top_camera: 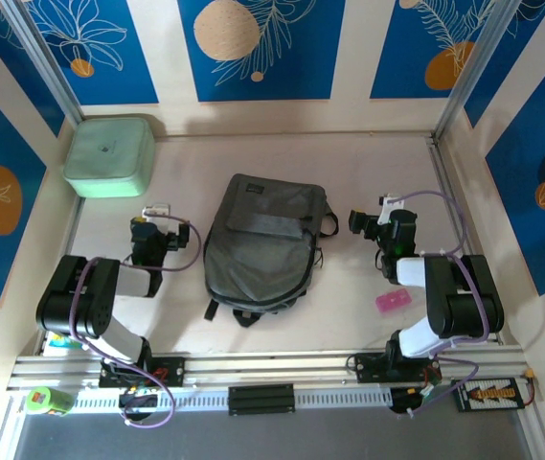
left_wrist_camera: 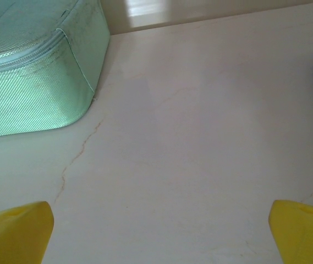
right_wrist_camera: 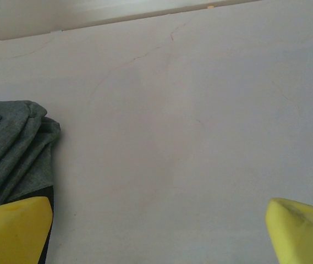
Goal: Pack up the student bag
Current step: Reset both arms
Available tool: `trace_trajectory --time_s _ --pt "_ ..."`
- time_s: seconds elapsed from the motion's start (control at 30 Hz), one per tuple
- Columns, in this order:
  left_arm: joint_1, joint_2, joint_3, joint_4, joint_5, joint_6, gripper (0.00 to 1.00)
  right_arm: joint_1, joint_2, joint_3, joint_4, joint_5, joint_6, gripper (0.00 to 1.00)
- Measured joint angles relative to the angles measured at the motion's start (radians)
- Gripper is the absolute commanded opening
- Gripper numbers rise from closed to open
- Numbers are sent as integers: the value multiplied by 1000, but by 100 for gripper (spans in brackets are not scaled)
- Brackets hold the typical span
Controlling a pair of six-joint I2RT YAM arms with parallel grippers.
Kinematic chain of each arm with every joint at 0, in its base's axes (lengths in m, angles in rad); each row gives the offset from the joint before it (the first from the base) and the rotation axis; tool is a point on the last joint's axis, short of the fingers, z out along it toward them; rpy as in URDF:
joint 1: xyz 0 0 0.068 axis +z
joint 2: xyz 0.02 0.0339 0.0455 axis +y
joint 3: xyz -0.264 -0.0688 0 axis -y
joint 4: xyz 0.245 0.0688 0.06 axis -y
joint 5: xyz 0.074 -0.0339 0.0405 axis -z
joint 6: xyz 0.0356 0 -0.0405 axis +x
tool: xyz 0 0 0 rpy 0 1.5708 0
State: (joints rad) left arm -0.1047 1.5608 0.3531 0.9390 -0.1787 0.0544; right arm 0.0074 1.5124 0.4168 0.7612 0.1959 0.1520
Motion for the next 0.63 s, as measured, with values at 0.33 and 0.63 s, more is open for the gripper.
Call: trace_trajectory --time_s 0.33,0.63 --pt "0 0 0 0 0 -1 100 0 4 0 23 -6 -7 99" --pt "10 0 5 -4 6 -8 100 0 5 0 32 -6 -7 99"
